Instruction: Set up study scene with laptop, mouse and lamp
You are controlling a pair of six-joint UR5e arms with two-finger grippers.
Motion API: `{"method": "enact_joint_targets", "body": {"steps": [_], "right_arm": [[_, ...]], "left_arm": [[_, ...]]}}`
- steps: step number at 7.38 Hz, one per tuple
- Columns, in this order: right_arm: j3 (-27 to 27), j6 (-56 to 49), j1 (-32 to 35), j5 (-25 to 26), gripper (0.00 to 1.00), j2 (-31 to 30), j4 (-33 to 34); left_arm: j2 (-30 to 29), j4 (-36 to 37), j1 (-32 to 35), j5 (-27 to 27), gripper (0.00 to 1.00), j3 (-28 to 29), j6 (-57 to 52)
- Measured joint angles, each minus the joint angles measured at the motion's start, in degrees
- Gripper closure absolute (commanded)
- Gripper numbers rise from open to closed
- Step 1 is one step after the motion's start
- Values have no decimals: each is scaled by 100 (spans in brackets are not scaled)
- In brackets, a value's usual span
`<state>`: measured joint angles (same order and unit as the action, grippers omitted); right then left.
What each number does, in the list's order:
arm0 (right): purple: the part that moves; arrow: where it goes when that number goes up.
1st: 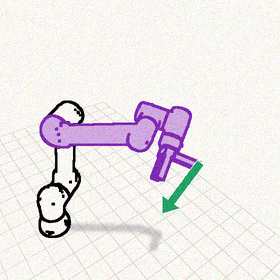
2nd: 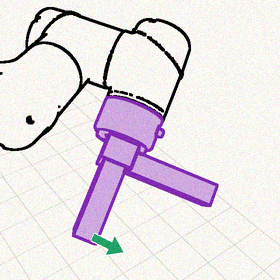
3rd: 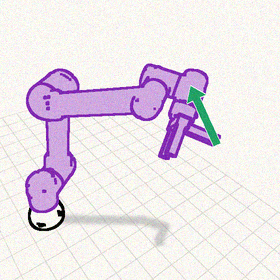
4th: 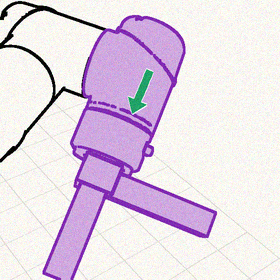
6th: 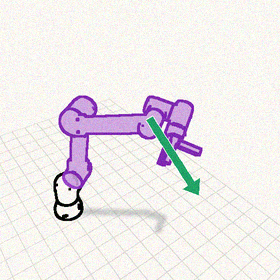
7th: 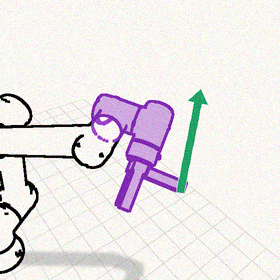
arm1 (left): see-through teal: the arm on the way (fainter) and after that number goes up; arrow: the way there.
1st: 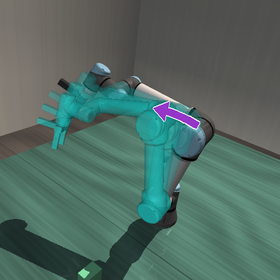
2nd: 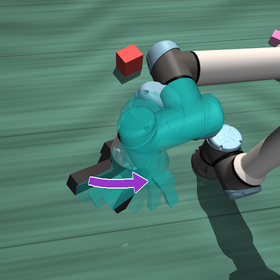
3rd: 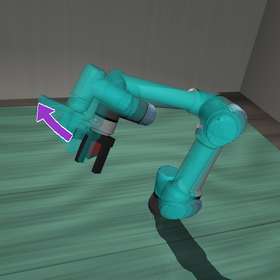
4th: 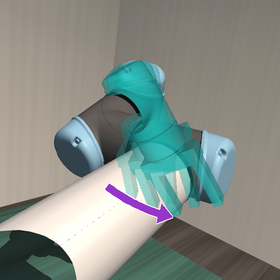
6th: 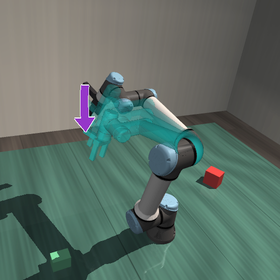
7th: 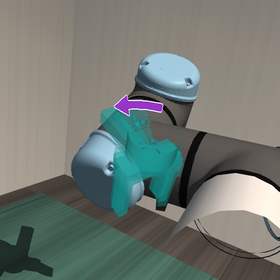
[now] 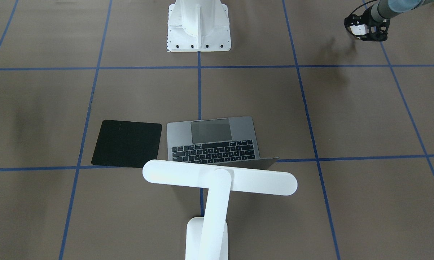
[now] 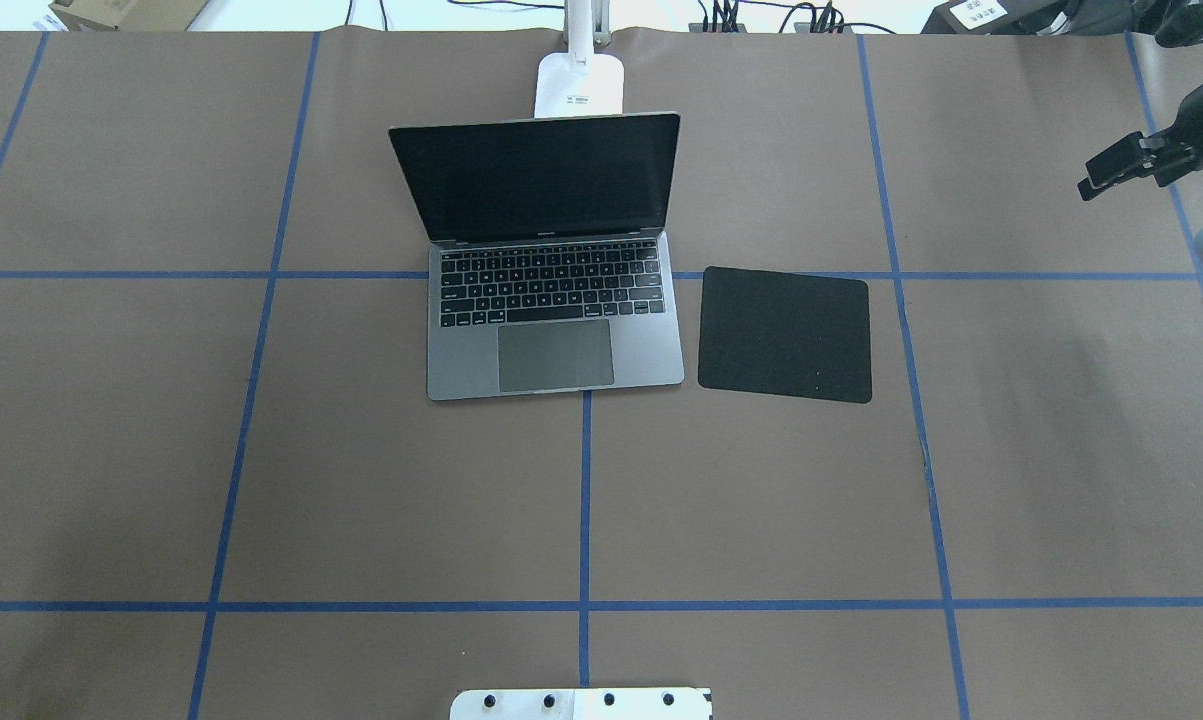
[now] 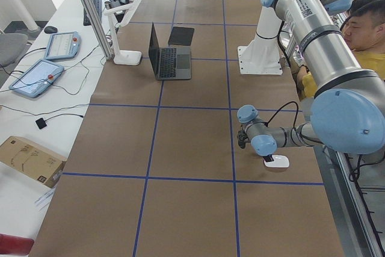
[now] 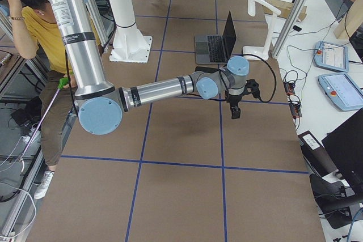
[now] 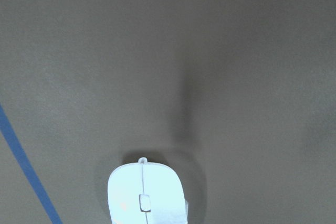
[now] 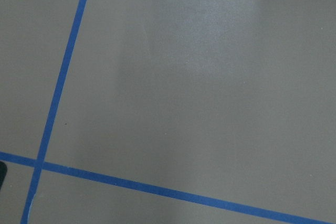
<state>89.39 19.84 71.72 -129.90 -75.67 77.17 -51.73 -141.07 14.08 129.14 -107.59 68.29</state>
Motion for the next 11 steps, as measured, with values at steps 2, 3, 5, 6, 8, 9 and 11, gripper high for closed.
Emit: {"method": "enact_joint_targets", "body": {"steps": [2, 3, 5, 6, 8, 9, 11], "right_arm": [[8, 36, -4, 0, 0, 0, -70], [2, 62, -6, 2, 0, 0, -139], [7, 79, -12, 8, 0, 5, -187], [8, 79, -18, 8, 0, 10, -193], [8, 74, -41, 11, 0, 21, -201], [8, 73, -55, 14, 0, 24, -202], [8, 71, -76, 19, 0, 26, -202]], "left_arm": [[22, 0, -218, -53, 2, 175, 14], [24, -4, -286, -119, 2, 288, 5], [6, -187, -353, -171, 2, 507, -3], [-14, -410, -369, -174, 2, 649, 9], [-28, -773, -383, -166, 2, 803, 56], [-30, -834, -393, -161, 2, 859, 72], [-36, -886, -416, -135, 3, 907, 106]]}}
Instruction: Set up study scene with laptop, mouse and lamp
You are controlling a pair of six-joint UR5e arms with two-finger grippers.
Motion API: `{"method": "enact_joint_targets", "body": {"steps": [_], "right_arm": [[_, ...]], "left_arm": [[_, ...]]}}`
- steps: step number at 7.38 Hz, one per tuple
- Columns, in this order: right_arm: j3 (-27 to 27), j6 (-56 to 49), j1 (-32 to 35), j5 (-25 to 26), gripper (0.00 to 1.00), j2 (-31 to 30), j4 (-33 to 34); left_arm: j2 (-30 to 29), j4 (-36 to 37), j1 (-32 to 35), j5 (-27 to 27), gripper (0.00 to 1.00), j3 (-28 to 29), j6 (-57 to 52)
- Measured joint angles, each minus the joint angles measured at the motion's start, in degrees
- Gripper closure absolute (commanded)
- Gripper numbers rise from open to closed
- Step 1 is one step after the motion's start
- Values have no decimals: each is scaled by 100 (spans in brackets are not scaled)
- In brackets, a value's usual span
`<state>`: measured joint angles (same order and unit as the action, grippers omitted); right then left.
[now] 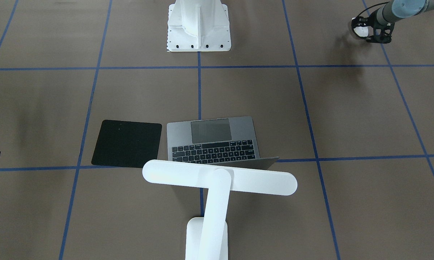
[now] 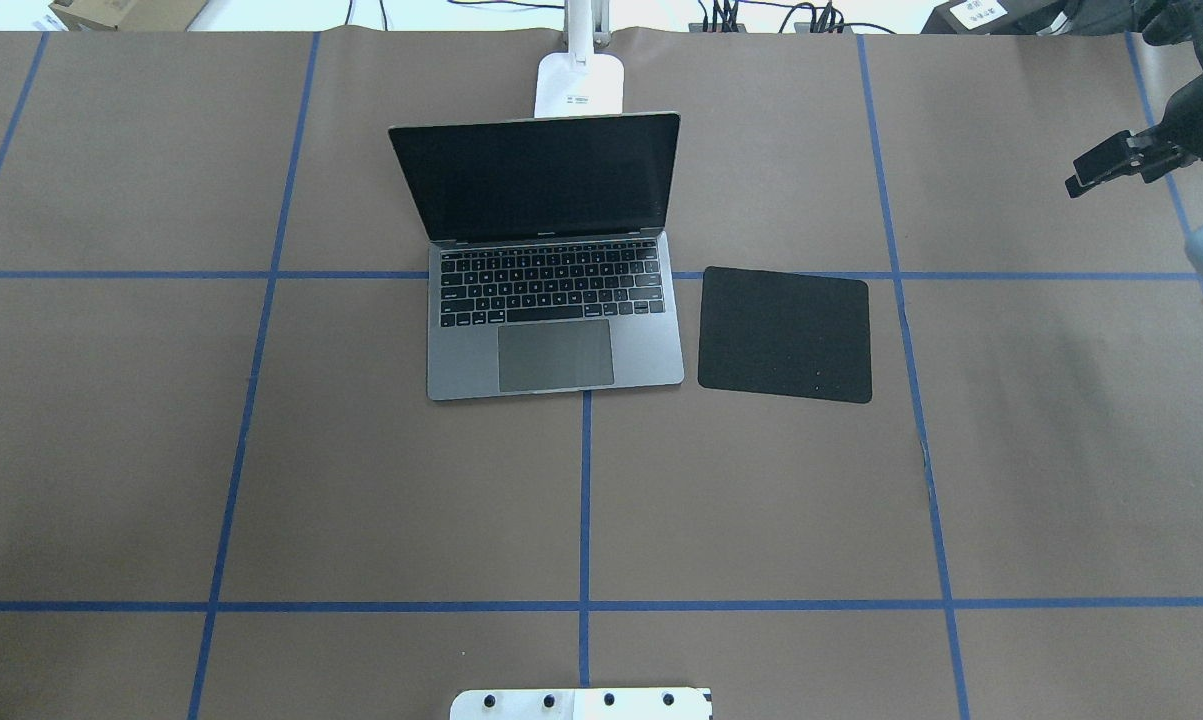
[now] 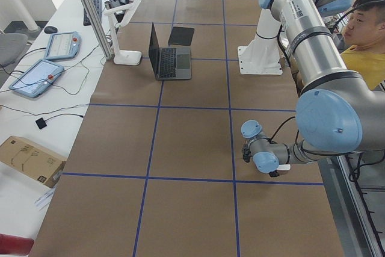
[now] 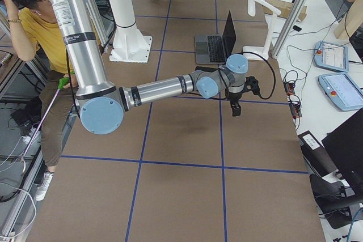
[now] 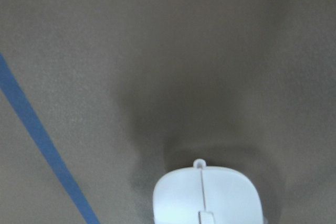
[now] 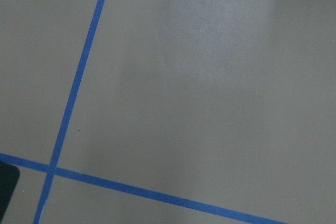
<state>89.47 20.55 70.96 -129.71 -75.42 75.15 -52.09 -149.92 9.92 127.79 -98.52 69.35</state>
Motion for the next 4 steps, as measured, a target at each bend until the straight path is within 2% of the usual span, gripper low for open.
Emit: {"method": "enact_joint_targets", "body": {"steps": [4], "right_arm": [[-9, -5, -19, 7, 0, 13, 0]], "left_arm": [[-193, -346, -498, -1, 7, 34, 833]]}}
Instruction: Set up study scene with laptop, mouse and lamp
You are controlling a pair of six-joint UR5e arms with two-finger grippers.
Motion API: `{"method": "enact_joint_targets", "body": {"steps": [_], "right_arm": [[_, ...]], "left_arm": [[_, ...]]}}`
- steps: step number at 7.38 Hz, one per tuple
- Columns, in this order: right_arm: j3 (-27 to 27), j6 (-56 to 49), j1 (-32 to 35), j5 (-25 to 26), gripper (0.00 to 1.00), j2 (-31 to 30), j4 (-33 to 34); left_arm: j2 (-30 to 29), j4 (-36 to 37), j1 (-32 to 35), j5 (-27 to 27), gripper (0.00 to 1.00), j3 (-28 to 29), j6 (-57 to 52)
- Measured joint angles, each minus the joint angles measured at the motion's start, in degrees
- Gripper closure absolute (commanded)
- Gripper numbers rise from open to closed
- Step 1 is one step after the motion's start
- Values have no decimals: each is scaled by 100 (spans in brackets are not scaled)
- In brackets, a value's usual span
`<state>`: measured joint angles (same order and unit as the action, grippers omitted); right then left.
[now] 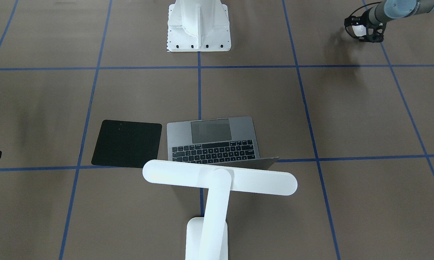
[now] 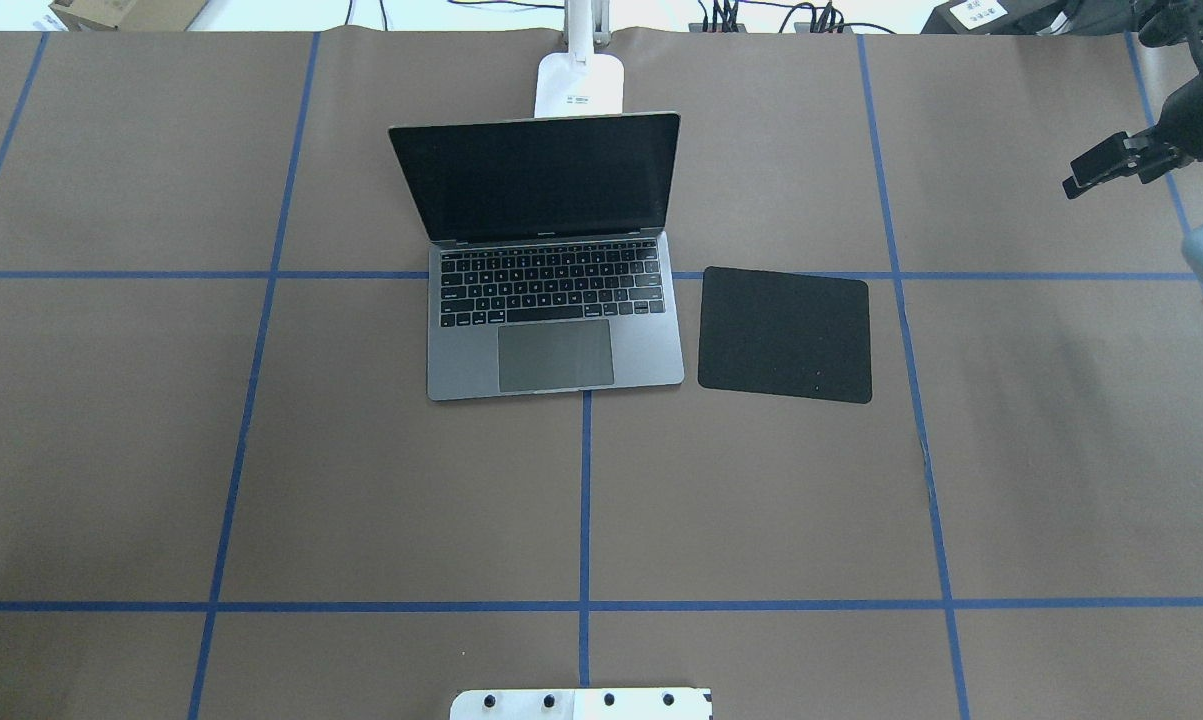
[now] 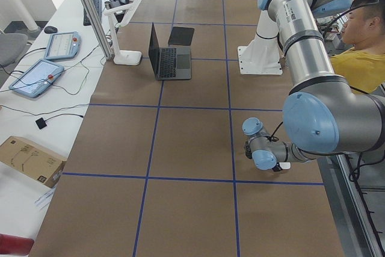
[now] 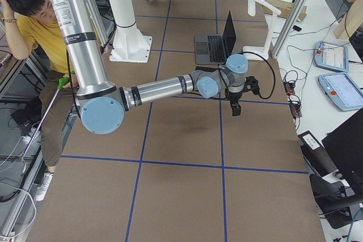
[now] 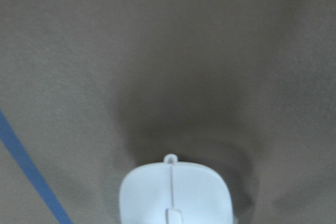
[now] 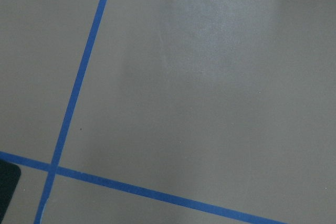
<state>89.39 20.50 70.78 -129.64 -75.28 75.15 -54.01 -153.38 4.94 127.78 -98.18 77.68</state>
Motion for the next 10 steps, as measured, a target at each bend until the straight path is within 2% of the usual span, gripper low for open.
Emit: {"method": "enact_joint_targets", "body": {"steps": [2, 4, 5, 7, 10], "right_arm": [[0, 8, -5, 0, 0, 4, 0], [12, 14, -13, 0, 0, 13, 0], [17, 17, -16, 0, 0, 18, 0], [22, 23, -18, 0, 0, 27, 0], [18, 25, -18, 0, 0, 44, 0]], "left_arm": [[18, -74, -89, -12, 17, 32, 86], [44, -85, -96, -16, 37, 42, 97], [54, -86, -97, -16, 41, 44, 97], [141, -179, -91, -11, 46, 45, 98], [322, -514, -74, 10, 46, 23, 115]]}}
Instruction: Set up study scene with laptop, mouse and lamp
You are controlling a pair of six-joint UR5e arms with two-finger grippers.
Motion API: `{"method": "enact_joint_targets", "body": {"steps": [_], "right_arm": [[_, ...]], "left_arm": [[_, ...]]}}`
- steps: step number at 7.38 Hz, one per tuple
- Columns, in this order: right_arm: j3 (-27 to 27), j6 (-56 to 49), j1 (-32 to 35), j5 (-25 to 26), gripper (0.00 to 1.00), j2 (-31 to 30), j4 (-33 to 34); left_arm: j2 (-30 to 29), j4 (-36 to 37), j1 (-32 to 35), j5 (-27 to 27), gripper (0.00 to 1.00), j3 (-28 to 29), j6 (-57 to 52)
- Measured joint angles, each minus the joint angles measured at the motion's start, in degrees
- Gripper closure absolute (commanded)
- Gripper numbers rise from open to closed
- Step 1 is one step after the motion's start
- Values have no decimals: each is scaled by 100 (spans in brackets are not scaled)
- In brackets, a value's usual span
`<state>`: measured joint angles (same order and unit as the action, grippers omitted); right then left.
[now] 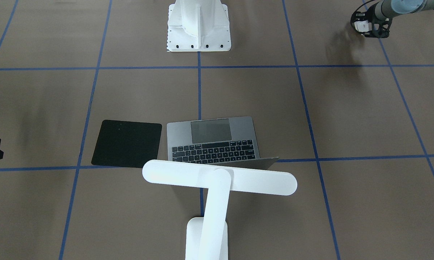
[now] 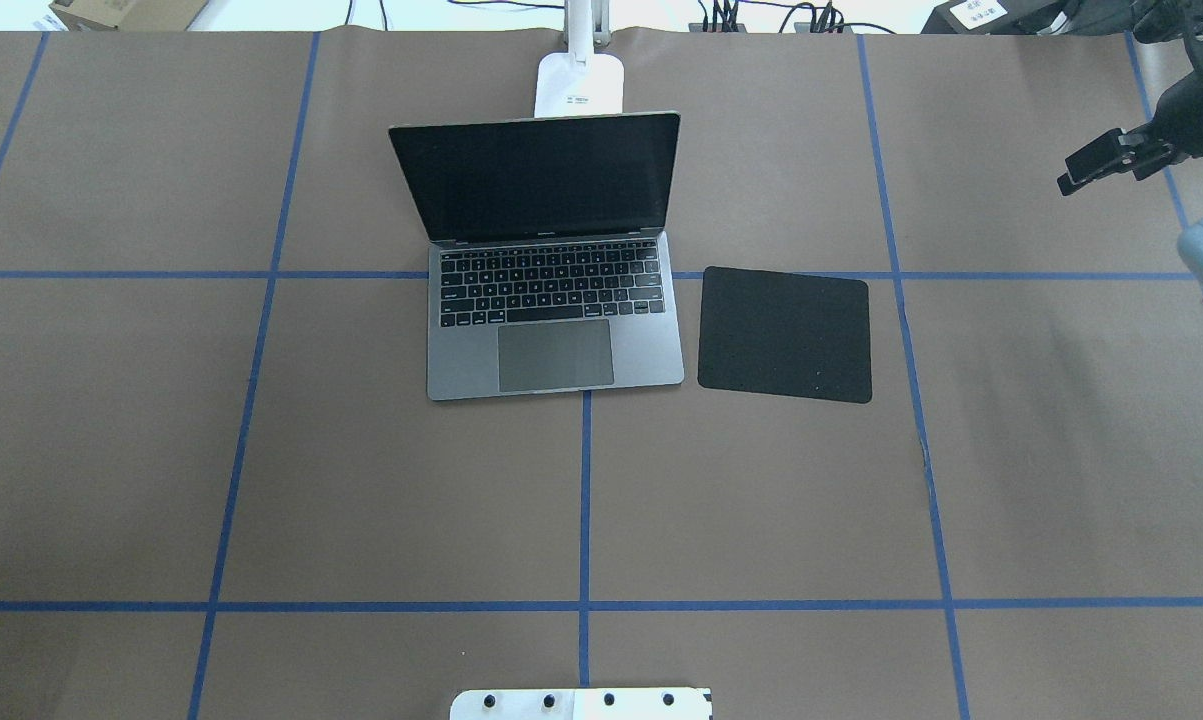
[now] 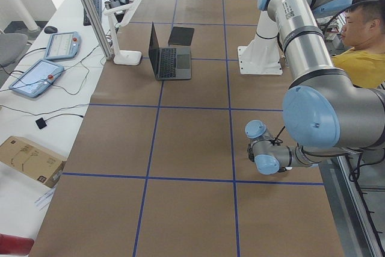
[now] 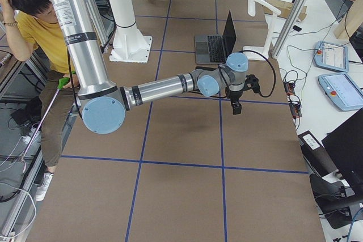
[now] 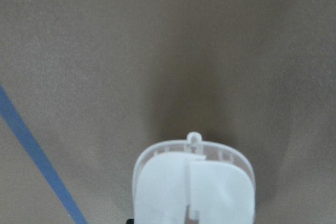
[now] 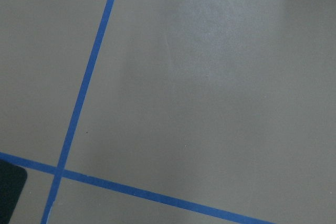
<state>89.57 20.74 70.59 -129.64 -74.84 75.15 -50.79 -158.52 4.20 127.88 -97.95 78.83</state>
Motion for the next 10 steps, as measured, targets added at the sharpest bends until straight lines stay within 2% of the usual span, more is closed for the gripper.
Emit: {"method": "enact_joint_targets", "body": {"steps": [3, 6, 10], "right_arm": [[0, -8, -2, 0, 0, 4, 0], [7, -25, 0, 0, 0, 7, 0], [3, -26, -2, 0, 0, 13, 0]], "left_arm": [[20, -112, 73, 183, 46, -117, 43], [-47, -126, 479, 445, 46, -269, 83], [-499, -77, 1182, 407, 46, -351, 65]]}}
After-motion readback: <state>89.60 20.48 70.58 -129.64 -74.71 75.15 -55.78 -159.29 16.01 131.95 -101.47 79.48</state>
